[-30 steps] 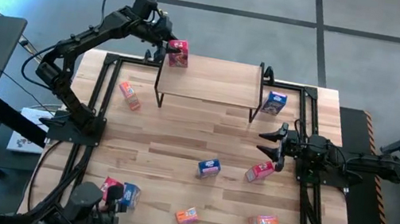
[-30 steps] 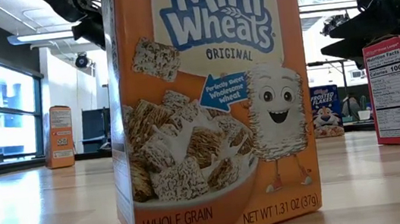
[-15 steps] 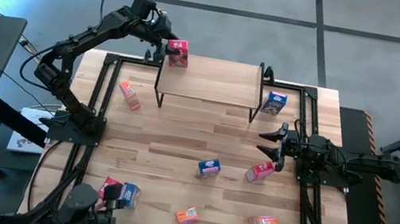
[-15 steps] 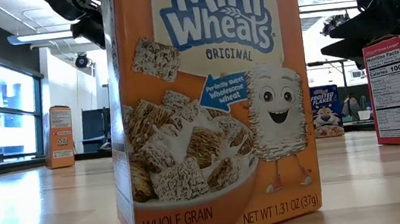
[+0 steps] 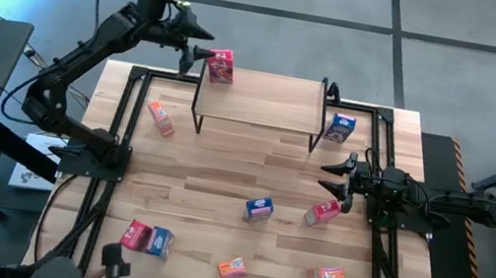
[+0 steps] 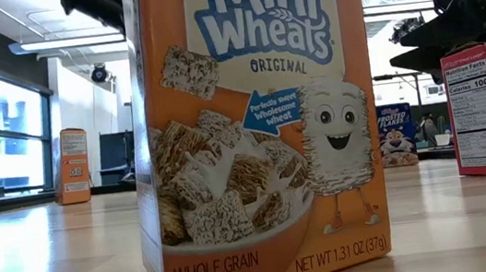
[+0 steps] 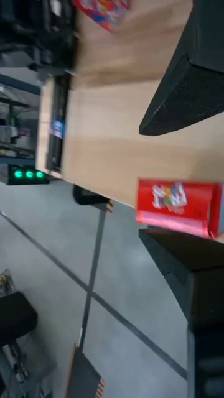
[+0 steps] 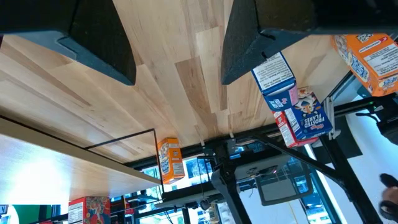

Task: Stack cereal on shelf
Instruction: Put the middle blue cereal box on the shelf

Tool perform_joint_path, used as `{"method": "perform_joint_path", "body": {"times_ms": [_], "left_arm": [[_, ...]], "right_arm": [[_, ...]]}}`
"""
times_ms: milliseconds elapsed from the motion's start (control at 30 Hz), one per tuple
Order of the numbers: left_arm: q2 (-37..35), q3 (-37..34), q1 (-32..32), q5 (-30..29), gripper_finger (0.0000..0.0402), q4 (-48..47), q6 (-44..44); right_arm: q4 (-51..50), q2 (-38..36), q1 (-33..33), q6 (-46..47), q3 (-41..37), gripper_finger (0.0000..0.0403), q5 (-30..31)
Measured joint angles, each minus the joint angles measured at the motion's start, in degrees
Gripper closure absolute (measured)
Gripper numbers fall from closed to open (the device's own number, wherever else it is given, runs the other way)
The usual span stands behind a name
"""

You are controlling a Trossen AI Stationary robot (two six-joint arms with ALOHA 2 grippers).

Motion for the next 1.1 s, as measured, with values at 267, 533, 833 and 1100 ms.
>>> {"method": "perform_joint_path", "body": {"times_ms": [267, 533, 833, 1100], "left_arm": [[-5.02, 0.00, -6.13, -0.01, 0.0153, 0.05, -3.82], [-7.66, 0.00, -15.90, 0.00, 0.0153, 0.30, -6.78], [-7.75, 0.00, -27.43, -3.71, 0.0153, 0.34, -12.38], [-7.70, 0.00, -38.29, -14.64, 0.0153, 0.34, -15.45]], "right_arm": [[-0.01, 0.00, -0.01, 0.00, 0.00, 0.0173, 0.00], [-0.01, 0.00, -0.01, 0.00, 0.00, 0.0173, 0.00], [-0.01, 0.00, -0.01, 0.00, 0.00, 0.0173, 0.00], [-0.01, 0.00, 0.00, 0.00, 0.00, 0.0173, 0.00]]}}
